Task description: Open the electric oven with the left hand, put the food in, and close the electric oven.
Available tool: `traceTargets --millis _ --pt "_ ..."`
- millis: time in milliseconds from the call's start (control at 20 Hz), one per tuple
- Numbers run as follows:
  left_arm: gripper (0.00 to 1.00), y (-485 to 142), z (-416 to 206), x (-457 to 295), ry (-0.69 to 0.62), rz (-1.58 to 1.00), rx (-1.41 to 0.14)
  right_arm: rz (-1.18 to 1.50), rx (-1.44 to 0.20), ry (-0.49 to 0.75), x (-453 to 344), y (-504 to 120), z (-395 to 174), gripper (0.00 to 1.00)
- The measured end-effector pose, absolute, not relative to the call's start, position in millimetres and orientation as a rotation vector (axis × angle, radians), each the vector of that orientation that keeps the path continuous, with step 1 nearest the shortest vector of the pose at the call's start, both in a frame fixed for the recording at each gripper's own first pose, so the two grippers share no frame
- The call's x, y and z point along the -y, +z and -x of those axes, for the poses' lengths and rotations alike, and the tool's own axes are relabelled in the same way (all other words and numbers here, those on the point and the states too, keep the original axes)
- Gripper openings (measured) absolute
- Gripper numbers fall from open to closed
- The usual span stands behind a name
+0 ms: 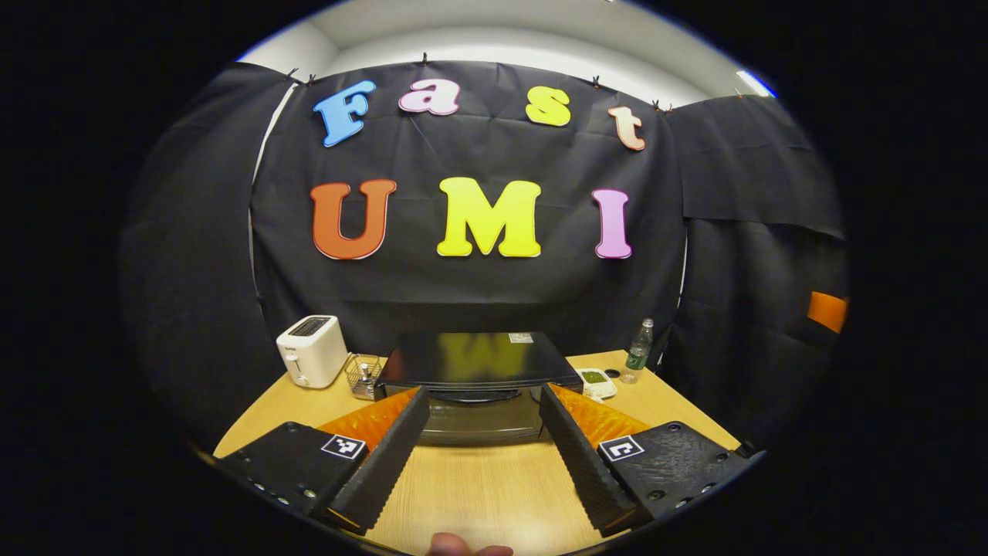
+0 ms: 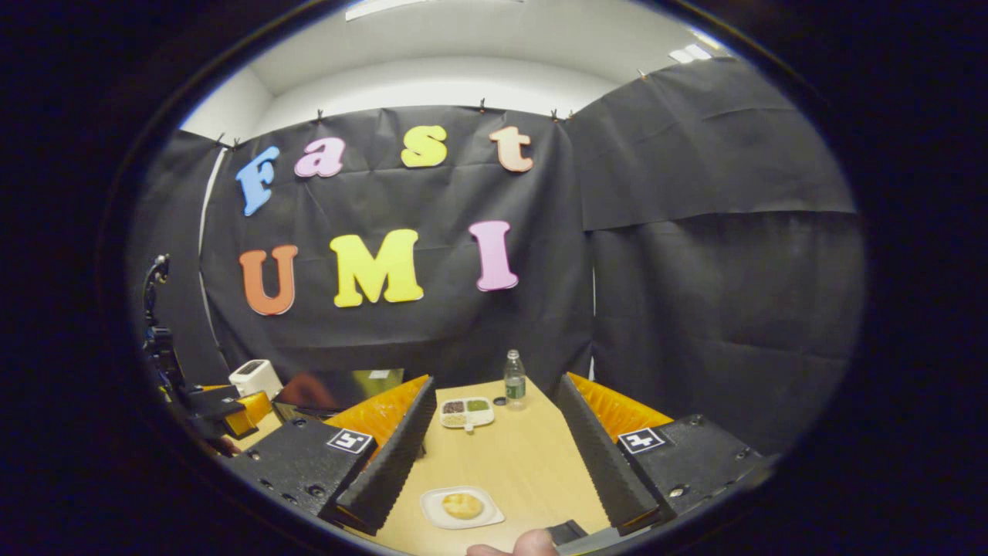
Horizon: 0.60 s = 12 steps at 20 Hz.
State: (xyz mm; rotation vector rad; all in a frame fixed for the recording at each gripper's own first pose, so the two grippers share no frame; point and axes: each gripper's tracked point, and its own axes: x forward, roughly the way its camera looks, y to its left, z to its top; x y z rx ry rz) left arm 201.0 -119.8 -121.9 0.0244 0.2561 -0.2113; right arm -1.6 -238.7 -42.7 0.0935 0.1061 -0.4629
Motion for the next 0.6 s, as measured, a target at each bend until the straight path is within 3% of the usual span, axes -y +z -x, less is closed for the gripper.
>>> traceTargets --millis 600 --pt "0.95 -225 -332 130 -0.141 -0.093 -0.416 -0.049 -0.214 -0.522 285 -73 -16 1.00"
